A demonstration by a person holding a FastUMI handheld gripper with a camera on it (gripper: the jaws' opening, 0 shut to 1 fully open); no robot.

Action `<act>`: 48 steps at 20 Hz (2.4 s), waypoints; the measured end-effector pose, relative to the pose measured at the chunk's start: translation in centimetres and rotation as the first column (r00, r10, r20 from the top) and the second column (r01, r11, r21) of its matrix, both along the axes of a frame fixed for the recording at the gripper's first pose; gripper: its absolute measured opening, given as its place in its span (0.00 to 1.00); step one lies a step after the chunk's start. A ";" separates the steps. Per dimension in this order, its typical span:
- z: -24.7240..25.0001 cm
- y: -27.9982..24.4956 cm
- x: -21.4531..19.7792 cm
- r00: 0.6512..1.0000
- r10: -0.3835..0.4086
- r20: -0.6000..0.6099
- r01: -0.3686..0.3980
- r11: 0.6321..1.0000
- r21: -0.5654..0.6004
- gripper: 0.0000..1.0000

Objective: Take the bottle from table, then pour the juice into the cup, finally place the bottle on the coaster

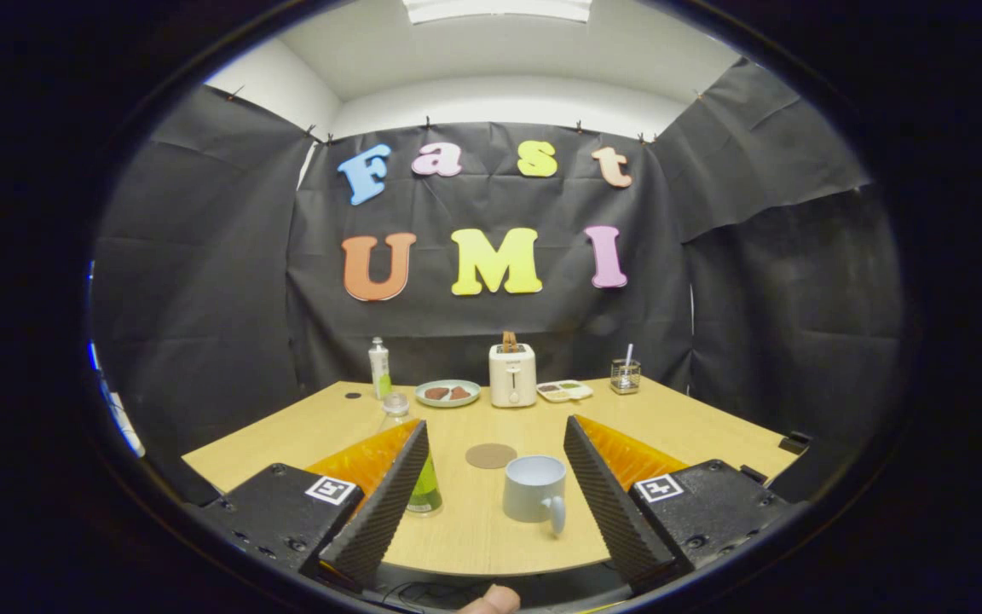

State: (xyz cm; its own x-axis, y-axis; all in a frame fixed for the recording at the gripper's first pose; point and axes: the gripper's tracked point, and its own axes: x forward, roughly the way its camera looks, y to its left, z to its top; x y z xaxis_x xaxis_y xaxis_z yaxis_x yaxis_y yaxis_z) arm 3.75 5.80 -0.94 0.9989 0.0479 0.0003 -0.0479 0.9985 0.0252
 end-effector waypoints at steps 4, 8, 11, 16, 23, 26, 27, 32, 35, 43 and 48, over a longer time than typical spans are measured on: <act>-1.1 2.6 2.3 0.999 0.032 -0.007 -0.032 0.999 -0.013 1.00; -2.3 4.1 4.9 0.999 0.041 -0.026 -0.041 0.999 0.001 1.00; -3.5 5.4 6.7 0.997 0.050 -0.051 -0.050 0.999 -0.003 1.00; -5.1 8.1 9.4 0.993 0.080 -0.089 -0.085 0.995 -0.051 1.00; -6.5 10.4 12.6 0.990 0.099 -0.105 -0.102 0.994 -0.029 1.00; -6.8 10.9 13.5 0.994 0.089 -0.070 -0.090 0.996 -0.020 1.00; -6.6 10.7 13.7 0.996 0.078 -0.050 -0.079 0.997 -0.018 1.00; -8.0 10.9 15.2 0.999 0.017 -0.045 -0.020 0.997 -0.079 0.88; -7.7 11.1 15.5 0.998 0.004 -0.063 -0.009 0.996 -0.086 0.83; -3.5 12.2 12.9 0.996 0.071 -0.061 -0.070 0.997 0.033 0.81; -0.1 11.8 11.9 0.995 0.100 -0.029 -0.094 0.982 0.162 0.81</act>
State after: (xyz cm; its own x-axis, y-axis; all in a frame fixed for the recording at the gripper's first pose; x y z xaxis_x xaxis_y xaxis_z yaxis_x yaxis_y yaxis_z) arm 15.61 17.58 -1.08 0.9889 0.1471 -0.0210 -0.1406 0.9721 0.1880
